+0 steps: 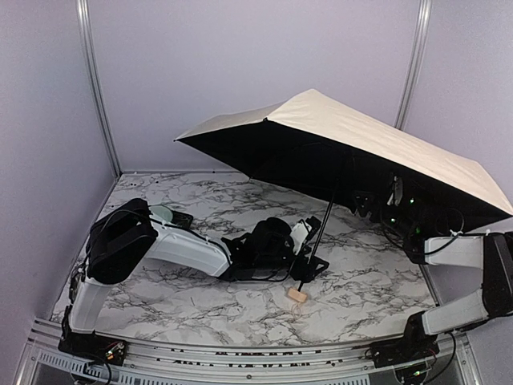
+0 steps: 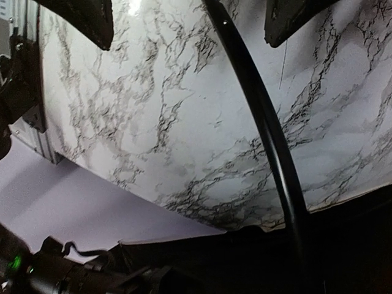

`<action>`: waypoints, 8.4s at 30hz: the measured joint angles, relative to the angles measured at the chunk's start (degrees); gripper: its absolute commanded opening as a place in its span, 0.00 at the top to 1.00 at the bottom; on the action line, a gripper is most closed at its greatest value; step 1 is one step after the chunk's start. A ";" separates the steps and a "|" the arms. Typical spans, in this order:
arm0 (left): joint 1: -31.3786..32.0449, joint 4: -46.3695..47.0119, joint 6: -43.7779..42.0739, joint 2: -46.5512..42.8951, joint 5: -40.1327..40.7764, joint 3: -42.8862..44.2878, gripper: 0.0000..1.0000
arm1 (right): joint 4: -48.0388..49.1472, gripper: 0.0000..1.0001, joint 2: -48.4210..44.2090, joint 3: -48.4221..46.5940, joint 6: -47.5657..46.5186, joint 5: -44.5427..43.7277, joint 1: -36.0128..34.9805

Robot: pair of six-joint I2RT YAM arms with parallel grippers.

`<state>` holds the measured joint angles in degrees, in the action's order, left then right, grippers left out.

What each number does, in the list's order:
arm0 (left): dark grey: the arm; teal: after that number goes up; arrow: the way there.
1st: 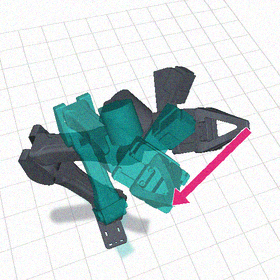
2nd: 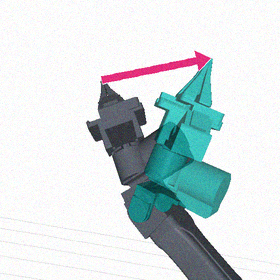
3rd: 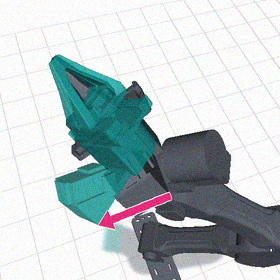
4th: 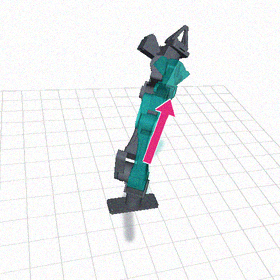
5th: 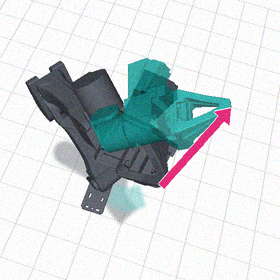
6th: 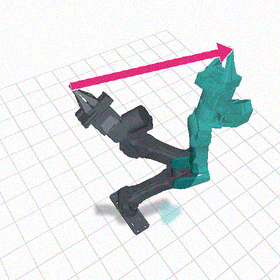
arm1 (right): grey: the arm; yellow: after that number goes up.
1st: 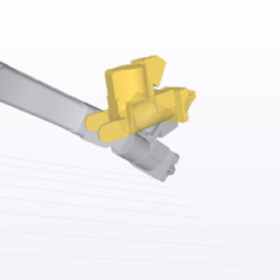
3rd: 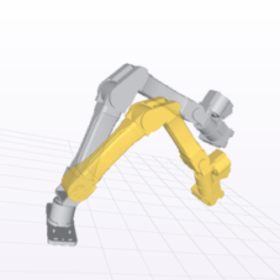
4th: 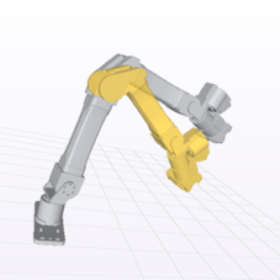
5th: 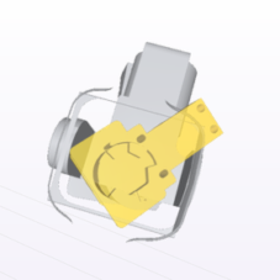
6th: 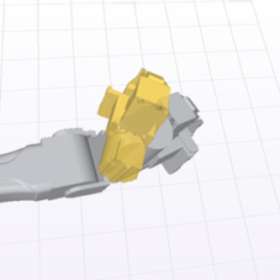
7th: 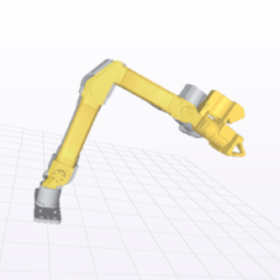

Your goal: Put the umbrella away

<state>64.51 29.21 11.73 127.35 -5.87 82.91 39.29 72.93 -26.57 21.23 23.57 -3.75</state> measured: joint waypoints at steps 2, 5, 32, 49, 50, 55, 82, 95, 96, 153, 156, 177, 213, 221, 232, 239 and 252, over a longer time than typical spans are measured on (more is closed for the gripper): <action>-0.11 -1.14 1.03 1.70 0.81 0.74 0.47 | -0.35 0.18 -0.26 0.00 0.26 0.11 -0.02; -0.46 -2.95 2.12 2.27 1.49 0.72 0.75 | -0.79 0.20 -1.31 0.00 0.70 0.39 -0.02; -4.00 40.96 35.89 -8.81 -17.35 -21.22 1.00 | -7.98 0.26 -17.29 -9.29 0.76 7.56 -14.40; -2.51 41.75 25.49 -15.32 -21.57 -23.47 1.00 | 9.51 0.26 -7.78 -13.97 4.85 20.44 -15.06; -2.51 41.27 25.03 -15.32 -21.51 -23.47 1.00 | 10.54 0.26 -7.48 -14.27 5.29 20.72 -15.08; -1.88 34.38 20.17 -15.89 -17.66 -23.12 1.00 | 15.47 0.25 -5.29 -15.72 7.72 20.61 -16.04; 0.39 27.52 17.77 -17.14 -14.73 -22.67 1.00 | 48.65 0.51 17.03 -23.39 44.59 -2.03 -23.45; 0.48 28.46 18.64 -17.14 -14.86 -22.67 1.00 | 48.72 0.51 19.12 -24.57 45.99 -4.85 -24.74; 0.48 28.61 18.64 -17.14 -14.86 -22.67 1.00 | 48.72 0.49 19.10 -24.65 45.59 -4.85 -24.76; 0.61 29.77 18.51 -17.14 -14.99 -22.88 1.00 | 48.35 1.00 15.96 -24.37 36.33 -9.27 -26.27; 0.61 29.79 18.53 -17.14 -14.99 -22.91 1.00 | 48.30 1.00 15.96 -24.37 36.35 -9.25 -26.27; 0.48 29.59 18.38 -17.77 -16.17 -23.10 1.00 | 47.74 1.00 16.06 -25.00 38.56 -6.34 -26.27; -1.01 16.39 12.55 -23.80 -15.61 -23.63 1.00 | 32.92 0.69 8.07 -22.53 19.15 -0.72 -25.40; -0.92 17.14 12.07 -23.85 -14.53 -23.61 1.00 | 31.80 0.84 6.73 -20.02 17.84 1.22 -25.64; -0.98 16.52 10.19 -23.85 -12.55 -23.61 1.00 | 30.86 1.00 5.90 -19.91 21.62 0.09 -26.25; -0.96 16.24 9.01 -23.85 -11.61 -23.65 0.92 | 31.01 1.00 5.90 -19.85 22.67 -0.04 -26.25; -2.03 16.31 12.02 -22.64 -16.11 -20.46 0.91 | 32.26 1.00 5.51 -19.39 21.35 -1.05 -26.69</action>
<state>62.48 45.52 23.75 104.71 -21.98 62.46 71.55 78.43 -45.95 42.59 22.52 -30.44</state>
